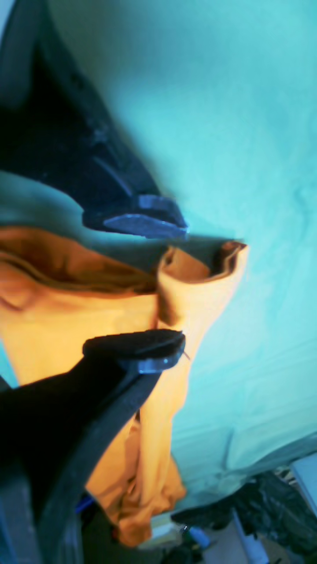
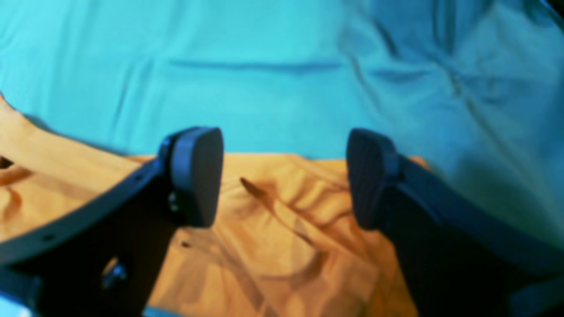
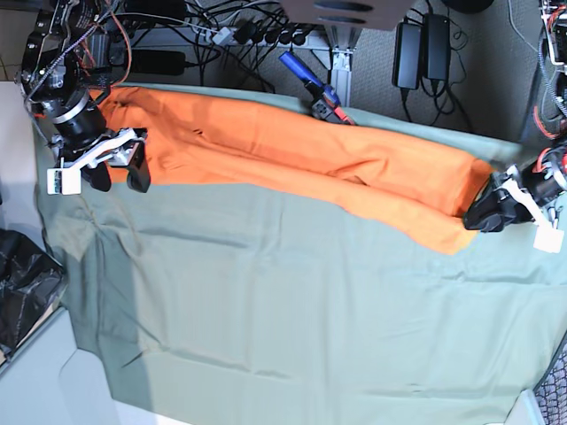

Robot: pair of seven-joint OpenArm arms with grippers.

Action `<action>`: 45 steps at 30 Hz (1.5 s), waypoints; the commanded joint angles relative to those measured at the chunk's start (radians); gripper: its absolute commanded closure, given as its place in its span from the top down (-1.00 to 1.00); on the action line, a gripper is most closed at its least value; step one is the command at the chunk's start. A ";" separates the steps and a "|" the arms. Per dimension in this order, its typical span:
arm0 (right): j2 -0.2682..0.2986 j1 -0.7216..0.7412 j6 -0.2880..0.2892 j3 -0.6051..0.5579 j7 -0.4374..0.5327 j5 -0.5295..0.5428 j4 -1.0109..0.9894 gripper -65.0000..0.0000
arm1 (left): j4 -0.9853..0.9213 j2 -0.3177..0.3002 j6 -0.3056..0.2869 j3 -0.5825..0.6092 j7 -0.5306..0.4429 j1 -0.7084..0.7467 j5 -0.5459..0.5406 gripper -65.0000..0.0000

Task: Fold the T-shirt properly
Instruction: 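Drag the hem end with the left gripper away from the right gripper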

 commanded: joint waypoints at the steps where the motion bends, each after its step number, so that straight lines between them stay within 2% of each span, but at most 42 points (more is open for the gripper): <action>1: 0.016 0.009 0.097 0.011 0.018 0.008 0.014 0.31 | 0.016 -0.026 -0.025 -0.007 -0.018 -0.010 -0.029 0.12; 2: 0.015 0.011 0.097 0.011 0.018 0.007 0.014 0.20 | 0.016 -0.037 -0.025 -0.010 -0.023 -0.011 -0.029 0.12; 3: 0.015 0.010 0.097 0.011 0.018 0.003 0.014 0.00 | 0.016 -0.044 -0.025 -0.017 -0.027 -0.011 -0.028 0.12; 4: 0.015 0.010 0.097 0.011 0.019 0.002 0.014 -0.26 | 0.016 -0.050 -0.025 -0.026 -0.031 -0.013 -0.029 0.12; 6: 0.008 0.010 0.097 0.011 0.019 0.001 0.014 -0.89 | 0.016 -0.056 -0.025 -0.034 -0.041 -0.014 -0.029 0.12; 7: 0.001 0.010 0.097 0.011 0.019 0.000 0.014 -1.00 | 0.016 -0.056 -0.025 -0.033 -0.051 -0.015 -0.028 0.12; 9: -0.018 0.011 0.097 0.011 0.019 -0.006 0.014 -1.00 | 0.016 -0.052 -0.025 -0.023 -0.062 -0.025 -0.027 -0.01; 13: -0.060 0.010 0.097 0.011 0.019 -0.019 0.013 -1.00 | 0.031 -0.027 -0.025 0.004 -0.094 -0.072 0.044 -0.74; 16: -0.082 0.010 0.097 0.011 0.019 -0.018 0.013 -1.00 | 0.066 -0.014 -0.025 0.038 -0.110 -0.106 0.114 -0.94; 25: -0.083 0.010 0.097 0.011 0.019 -0.027 0.012 -1.00 | 0.103 -0.021 -0.025 0.256 -0.128 -0.117 0.373 -0.95; 35: -0.082 0.010 0.097 0.011 0.019 -0.026 0.012 -1.00 | 0.103 -0.035 -0.025 0.241 -0.134 -0.066 0.446 -0.95; 42: -0.080 0.010 0.097 0.011 0.019 -0.026 0.012 -1.00 | 0.103 -0.034 -0.025 0.241 -0.202 -0.027 0.531 -0.93; 45: -0.080 0.010 0.097 0.011 0.019 -0.026 0.012 -1.00 | 0.103 -0.034 -0.025 0.241 -0.198 -0.022 0.528 -0.79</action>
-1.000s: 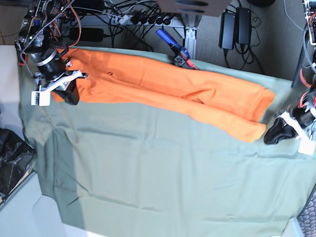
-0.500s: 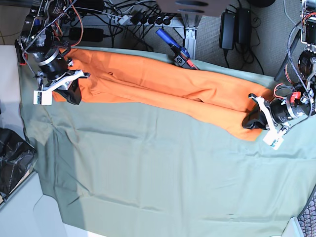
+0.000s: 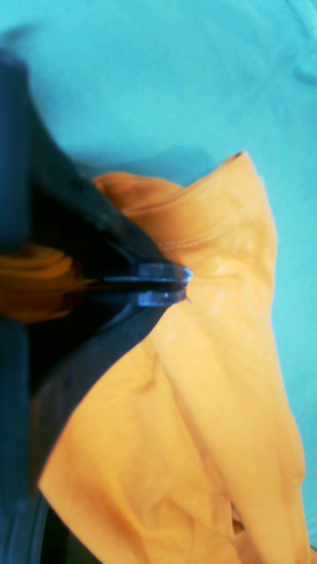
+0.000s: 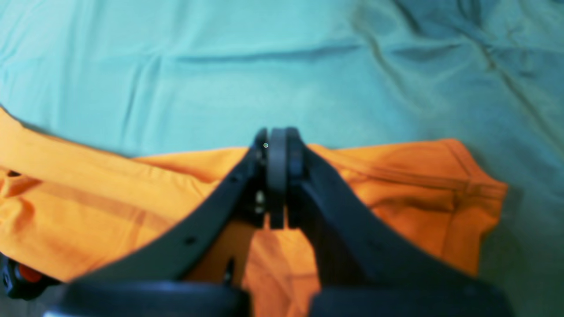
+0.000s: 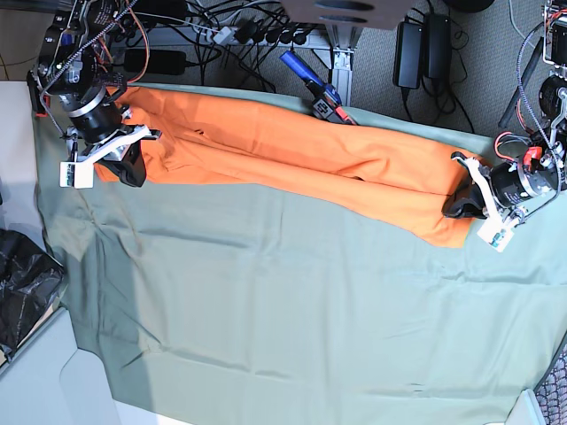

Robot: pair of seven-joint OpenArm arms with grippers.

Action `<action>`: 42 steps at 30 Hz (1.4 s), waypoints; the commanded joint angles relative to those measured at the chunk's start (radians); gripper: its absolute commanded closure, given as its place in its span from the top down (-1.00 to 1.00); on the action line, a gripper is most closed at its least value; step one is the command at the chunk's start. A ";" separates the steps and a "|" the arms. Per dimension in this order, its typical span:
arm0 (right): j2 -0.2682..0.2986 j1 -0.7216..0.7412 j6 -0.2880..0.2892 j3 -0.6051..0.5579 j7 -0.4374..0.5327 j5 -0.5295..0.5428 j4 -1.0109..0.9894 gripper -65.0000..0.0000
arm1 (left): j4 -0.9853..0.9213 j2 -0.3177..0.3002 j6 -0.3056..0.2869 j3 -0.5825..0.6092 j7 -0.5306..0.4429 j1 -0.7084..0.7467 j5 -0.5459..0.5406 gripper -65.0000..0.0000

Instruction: Fold the T-shirt properly

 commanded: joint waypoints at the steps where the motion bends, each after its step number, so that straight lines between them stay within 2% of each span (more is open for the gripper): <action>1: 0.016 0.005 0.097 0.010 0.022 0.007 0.013 -1.00 | 0.014 -0.014 -0.016 -0.007 0.003 -0.004 0.001 -0.71; 4: 0.016 0.005 0.097 0.010 0.022 0.007 0.013 -1.00 | 0.033 -0.020 -0.016 -0.008 0.002 -0.011 -0.045 -0.59; 10: 0.016 0.005 0.097 0.010 0.022 0.007 0.013 -1.00 | 0.167 -0.034 -0.016 -0.084 0.011 -0.012 -0.056 -0.59; 16: 0.016 0.005 0.097 0.010 0.022 0.007 0.013 -1.00 | 0.174 -0.055 -0.016 -0.158 0.014 -0.011 -0.074 -0.59; 24: 0.016 0.005 0.097 0.010 0.022 0.006 0.013 -1.00 | 0.172 -0.042 -0.016 -0.154 0.005 0.008 -0.090 -0.59; 30: 0.016 0.005 0.097 0.010 0.022 0.007 0.013 -1.00 | 0.091 -0.033 -0.016 -0.154 -0.071 0.007 -0.039 -0.59; 42: 0.016 0.005 0.097 0.010 0.022 0.007 0.013 -1.00 | 0.050 -0.026 -0.016 -0.154 -0.084 0.007 -0.039 -0.59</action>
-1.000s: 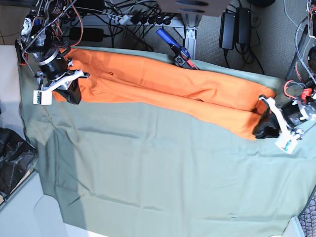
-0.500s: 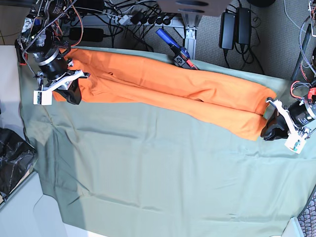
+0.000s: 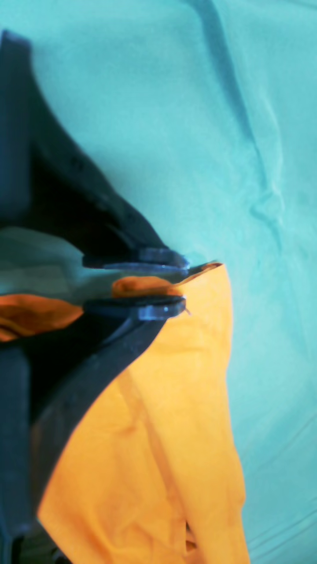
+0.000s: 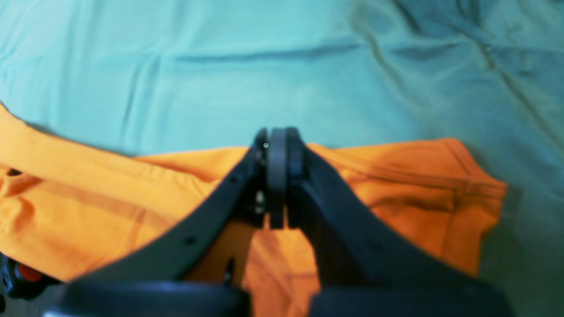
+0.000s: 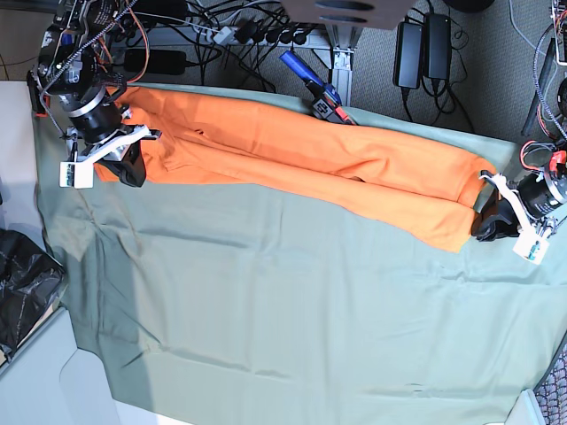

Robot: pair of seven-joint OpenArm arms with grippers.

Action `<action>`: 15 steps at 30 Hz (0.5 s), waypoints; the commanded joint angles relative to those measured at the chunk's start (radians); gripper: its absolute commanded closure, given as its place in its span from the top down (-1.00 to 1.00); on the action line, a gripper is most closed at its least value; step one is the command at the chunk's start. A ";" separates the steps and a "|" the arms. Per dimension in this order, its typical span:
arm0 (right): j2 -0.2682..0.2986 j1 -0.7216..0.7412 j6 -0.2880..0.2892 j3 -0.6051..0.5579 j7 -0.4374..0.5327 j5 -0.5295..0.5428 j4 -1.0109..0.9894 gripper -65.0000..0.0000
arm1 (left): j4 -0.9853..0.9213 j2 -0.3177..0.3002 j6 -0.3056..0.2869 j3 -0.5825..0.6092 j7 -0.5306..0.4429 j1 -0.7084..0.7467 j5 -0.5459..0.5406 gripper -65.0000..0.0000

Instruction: Fold the T-shirt properly

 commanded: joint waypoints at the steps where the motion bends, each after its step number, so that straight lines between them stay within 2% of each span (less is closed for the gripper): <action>1: 0.016 0.005 0.097 0.010 0.022 0.007 0.013 -1.00 | 0.015 -0.006 -0.013 -0.006 -0.025 -0.011 -0.011 -0.59; 5: 0.016 0.005 0.097 0.010 0.022 0.006 0.013 -1.00 | 0.015 0.023 -0.013 -0.006 -0.039 -0.011 0.040 -0.60; 8: 0.016 0.005 0.097 0.010 0.022 0.007 0.013 -1.00 | 0.015 0.035 -0.013 -0.003 -0.049 -0.011 0.060 -0.70; 12: 0.016 0.005 0.097 0.010 0.023 0.007 0.013 -1.00 | 0.014 0.036 -0.013 0.048 -0.070 -0.011 0.148 -0.81; 15: 0.016 0.005 0.097 0.010 0.023 0.007 0.013 -1.00 | -0.002 0.036 0.035 0.101 -0.101 -0.011 0.227 -0.81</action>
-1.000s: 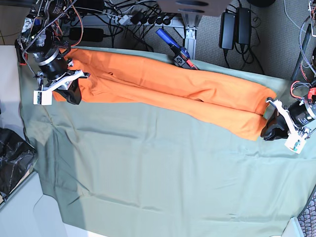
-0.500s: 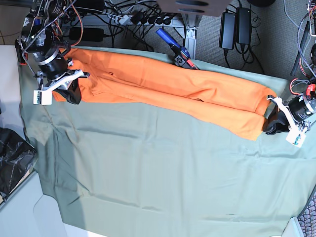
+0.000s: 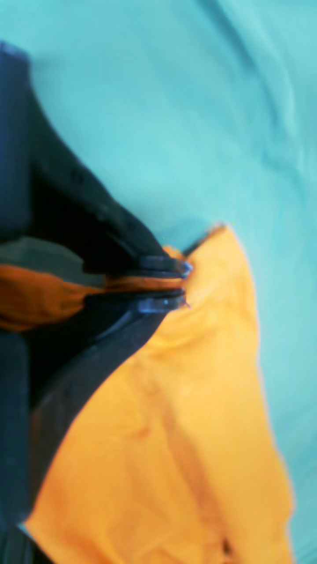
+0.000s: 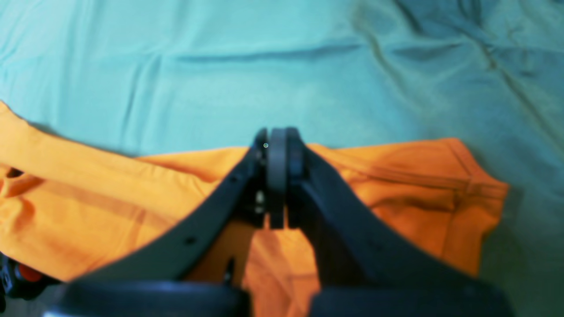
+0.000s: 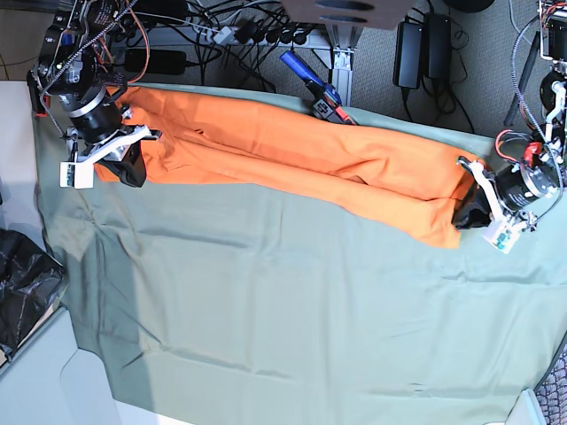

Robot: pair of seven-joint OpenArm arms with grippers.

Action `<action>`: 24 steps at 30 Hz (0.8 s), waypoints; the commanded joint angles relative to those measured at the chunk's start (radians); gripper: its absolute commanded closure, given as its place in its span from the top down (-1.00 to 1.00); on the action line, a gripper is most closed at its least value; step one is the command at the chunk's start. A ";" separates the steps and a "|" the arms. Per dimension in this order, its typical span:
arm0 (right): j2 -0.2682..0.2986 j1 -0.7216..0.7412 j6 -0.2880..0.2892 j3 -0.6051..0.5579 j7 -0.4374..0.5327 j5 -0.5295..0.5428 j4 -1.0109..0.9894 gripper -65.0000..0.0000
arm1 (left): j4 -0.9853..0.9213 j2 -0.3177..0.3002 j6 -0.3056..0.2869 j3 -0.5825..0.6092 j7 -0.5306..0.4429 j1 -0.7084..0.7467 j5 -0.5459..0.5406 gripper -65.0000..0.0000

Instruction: Fold the T-shirt properly

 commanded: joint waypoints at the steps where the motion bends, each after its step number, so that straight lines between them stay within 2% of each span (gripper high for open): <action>1: 0.016 0.005 0.097 0.010 0.022 0.007 0.013 -1.00 | 0.002 -0.011 0.018 0.010 -0.013 -0.010 0.016 -0.81; 4: 0.016 0.005 0.097 0.010 0.022 0.007 0.013 -1.00 | -0.004 -0.011 0.064 0.026 -0.018 -0.010 0.066 -0.81; 8: 0.016 0.005 0.097 0.010 0.022 0.007 0.013 -1.00 | -0.003 -0.024 0.120 0.017 -0.017 -0.027 0.066 -0.81; 14: 0.016 0.005 0.097 0.010 0.022 0.008 0.013 -1.00 | -0.001 -0.068 0.119 -0.056 0.001 -0.048 0.038 -0.80; 16: 0.016 0.008 0.097 0.010 0.023 0.008 0.013 -1.00 | 0.003 -0.078 0.119 -0.079 0.022 -0.048 -0.005 -0.66; 18: 0.016 0.008 0.097 0.010 0.023 0.008 0.013 -1.00 | 0.016 -0.082 0.108 -0.098 0.033 -0.048 -0.058 -0.40; 21: 0.016 0.008 0.097 0.010 0.023 0.008 0.013 -1.00 | 0.046 -0.084 0.028 -0.111 0.091 -0.048 -0.208 -0.01; 23: 0.016 0.008 0.097 0.010 0.023 0.008 0.013 -1.00 | 0.075 -0.083 -0.044 -0.109 0.158 -0.045 -0.348 0.01; 24: 0.016 0.008 0.097 0.010 0.023 0.008 0.013 -1.00 | 0.090 -0.083 -0.044 -0.106 0.188 -0.042 -0.415 0.01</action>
